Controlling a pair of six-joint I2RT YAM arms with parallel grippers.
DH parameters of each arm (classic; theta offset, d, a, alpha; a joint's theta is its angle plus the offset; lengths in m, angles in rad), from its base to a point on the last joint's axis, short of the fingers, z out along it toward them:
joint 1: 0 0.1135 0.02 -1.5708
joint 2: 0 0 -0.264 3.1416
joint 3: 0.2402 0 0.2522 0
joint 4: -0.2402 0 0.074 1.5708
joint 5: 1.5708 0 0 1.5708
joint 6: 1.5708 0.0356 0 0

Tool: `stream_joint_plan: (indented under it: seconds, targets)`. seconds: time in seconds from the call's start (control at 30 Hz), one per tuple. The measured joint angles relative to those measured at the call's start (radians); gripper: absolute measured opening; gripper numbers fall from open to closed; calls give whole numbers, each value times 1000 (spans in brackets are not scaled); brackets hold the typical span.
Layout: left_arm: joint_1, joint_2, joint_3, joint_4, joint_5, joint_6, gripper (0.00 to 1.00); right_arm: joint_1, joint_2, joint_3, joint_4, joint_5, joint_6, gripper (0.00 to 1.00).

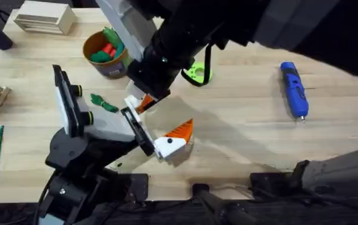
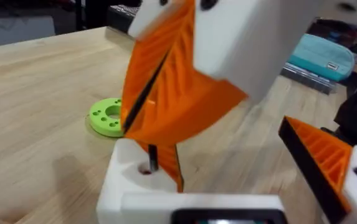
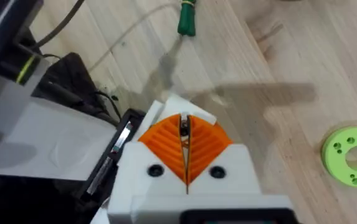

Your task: Pick up the gripper from the table and insert it into the empty holder that is missing its gripper. Then pick up a screw, insert it into the mounting hole, and use the screwdriver to tighten it. Finally, clean up the table by picking up the vegetable and placing it into the bucket.

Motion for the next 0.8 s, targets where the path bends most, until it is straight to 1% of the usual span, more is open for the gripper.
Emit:
stream_joint_plan:
  seconds: [0.8]
  targets:
    - [0, 0, 0, 0, 6, 1, 987, 1, 9, 0, 21, 0, 0, 7]
